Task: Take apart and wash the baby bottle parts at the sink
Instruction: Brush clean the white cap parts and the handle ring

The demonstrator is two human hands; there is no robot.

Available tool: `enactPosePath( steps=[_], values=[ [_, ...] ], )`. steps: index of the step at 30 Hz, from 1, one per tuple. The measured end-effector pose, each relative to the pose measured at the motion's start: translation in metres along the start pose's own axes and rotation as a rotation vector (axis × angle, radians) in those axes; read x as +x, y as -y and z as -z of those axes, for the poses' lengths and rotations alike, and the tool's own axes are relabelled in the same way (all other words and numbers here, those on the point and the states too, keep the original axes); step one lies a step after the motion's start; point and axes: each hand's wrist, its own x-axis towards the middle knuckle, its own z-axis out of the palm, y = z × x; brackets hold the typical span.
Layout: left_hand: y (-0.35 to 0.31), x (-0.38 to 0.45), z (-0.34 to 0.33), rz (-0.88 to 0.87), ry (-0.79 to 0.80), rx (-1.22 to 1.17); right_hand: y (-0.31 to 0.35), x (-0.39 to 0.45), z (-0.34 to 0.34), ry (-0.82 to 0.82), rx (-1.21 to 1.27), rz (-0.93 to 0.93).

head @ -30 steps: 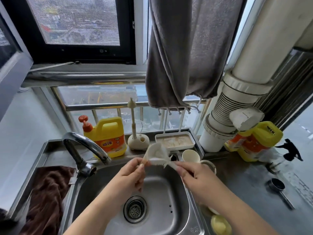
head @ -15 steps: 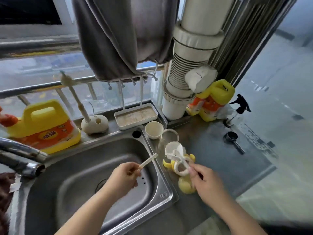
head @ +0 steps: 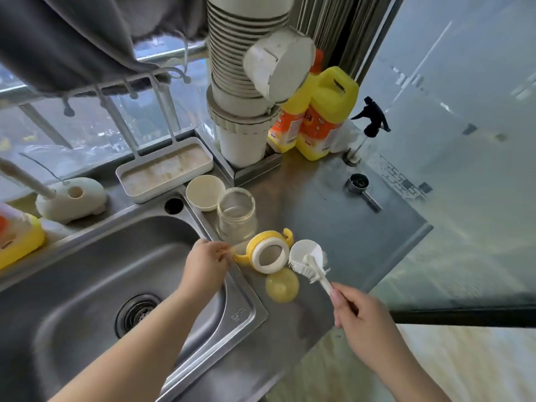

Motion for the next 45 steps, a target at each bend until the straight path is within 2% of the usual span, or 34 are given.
enactPosePath(
  steps=[5,10,13,16,19,21,24,27,31,34,38,43,45],
  values=[
    [0.006,0.005,-0.008,0.030,0.023,0.000,0.000,0.009,-0.002,0.015,0.035,0.005],
    [0.013,-0.016,-0.004,0.001,-0.030,-0.040,-0.003,0.019,-0.002,0.013,0.043,-0.009],
    [0.021,-0.031,-0.007,-0.183,-0.027,0.059,-0.001,0.023,-0.003,0.020,0.031,-0.019],
    [0.017,-0.043,-0.023,-0.503,0.167,0.172,-0.002,0.024,-0.005,0.028,0.042,-0.015],
    [0.008,-0.047,-0.045,-0.629,0.296,0.317,-0.005,0.022,-0.005,0.036,0.031,-0.019],
    [0.001,-0.048,-0.058,-0.637,0.297,0.351,-0.008,0.019,-0.003,0.031,0.034,-0.038],
    [-0.011,-0.049,-0.069,-0.491,0.308,0.380,-0.018,0.012,-0.001,0.027,0.017,-0.049],
    [-0.013,-0.047,-0.073,-0.456,0.301,0.412,-0.027,0.006,-0.001,0.025,0.027,-0.065],
    [-0.011,-0.045,-0.064,-0.500,0.327,0.318,-0.032,0.004,-0.004,0.013,0.079,-0.087],
    [-0.012,-0.052,-0.050,-0.651,0.318,0.194,-0.028,0.005,-0.005,-0.001,0.111,-0.119],
    [-0.022,-0.068,-0.023,-0.732,0.228,-0.012,-0.011,0.011,-0.007,0.014,0.177,-0.119],
    [-0.046,-0.072,0.039,-0.873,-0.042,-0.053,0.058,0.029,-0.012,0.138,0.360,-0.025],
    [-0.050,-0.072,0.070,-0.874,-0.168,-0.069,0.093,0.035,-0.014,0.211,0.470,0.008]
  ],
)
